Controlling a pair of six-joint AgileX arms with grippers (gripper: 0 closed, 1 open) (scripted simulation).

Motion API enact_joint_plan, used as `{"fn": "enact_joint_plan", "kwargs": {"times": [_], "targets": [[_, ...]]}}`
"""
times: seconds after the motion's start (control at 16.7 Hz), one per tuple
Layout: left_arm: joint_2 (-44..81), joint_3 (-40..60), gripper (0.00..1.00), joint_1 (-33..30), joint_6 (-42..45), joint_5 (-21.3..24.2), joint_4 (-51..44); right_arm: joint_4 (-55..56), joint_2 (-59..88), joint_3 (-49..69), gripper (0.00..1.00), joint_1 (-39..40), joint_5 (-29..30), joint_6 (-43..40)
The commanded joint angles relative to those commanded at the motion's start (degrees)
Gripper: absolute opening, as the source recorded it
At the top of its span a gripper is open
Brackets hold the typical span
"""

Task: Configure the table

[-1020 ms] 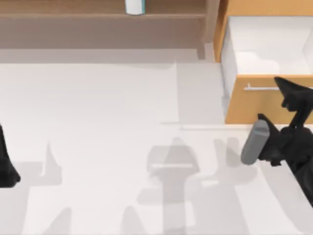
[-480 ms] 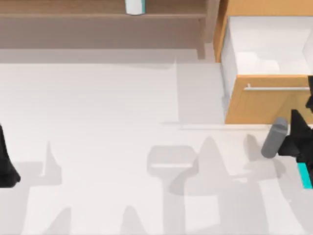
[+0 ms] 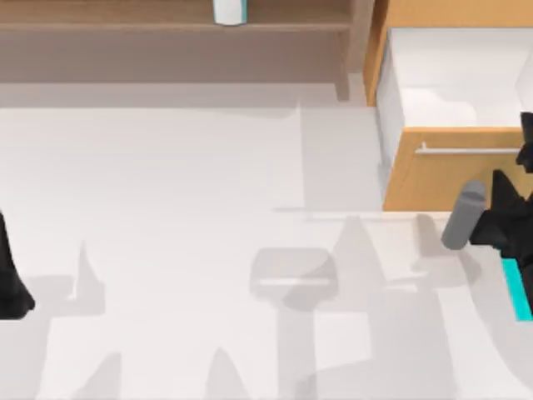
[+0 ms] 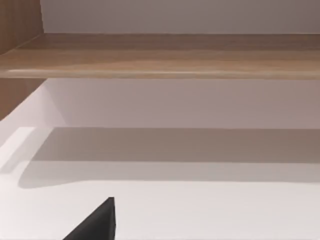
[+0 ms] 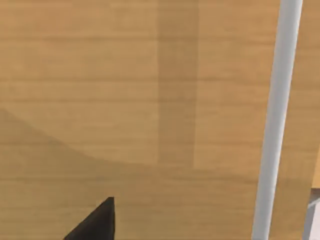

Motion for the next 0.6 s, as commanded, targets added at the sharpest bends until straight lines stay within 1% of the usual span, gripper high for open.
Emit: {"fn": "enact_joint_plan", "kwargs": {"times": [0.24,0.6], "targets": [[0.00,0.00,1.00,0.00,0.00,0.00,0.00,-0.34,0.06,0.41,1.00,-0.17,-0.18,0.00],[0.00,0.00,1.00,0.00,0.00,0.00,0.00,-0.34,0.06,0.41,0.55,-0.17,-0.18,0.00]]}}
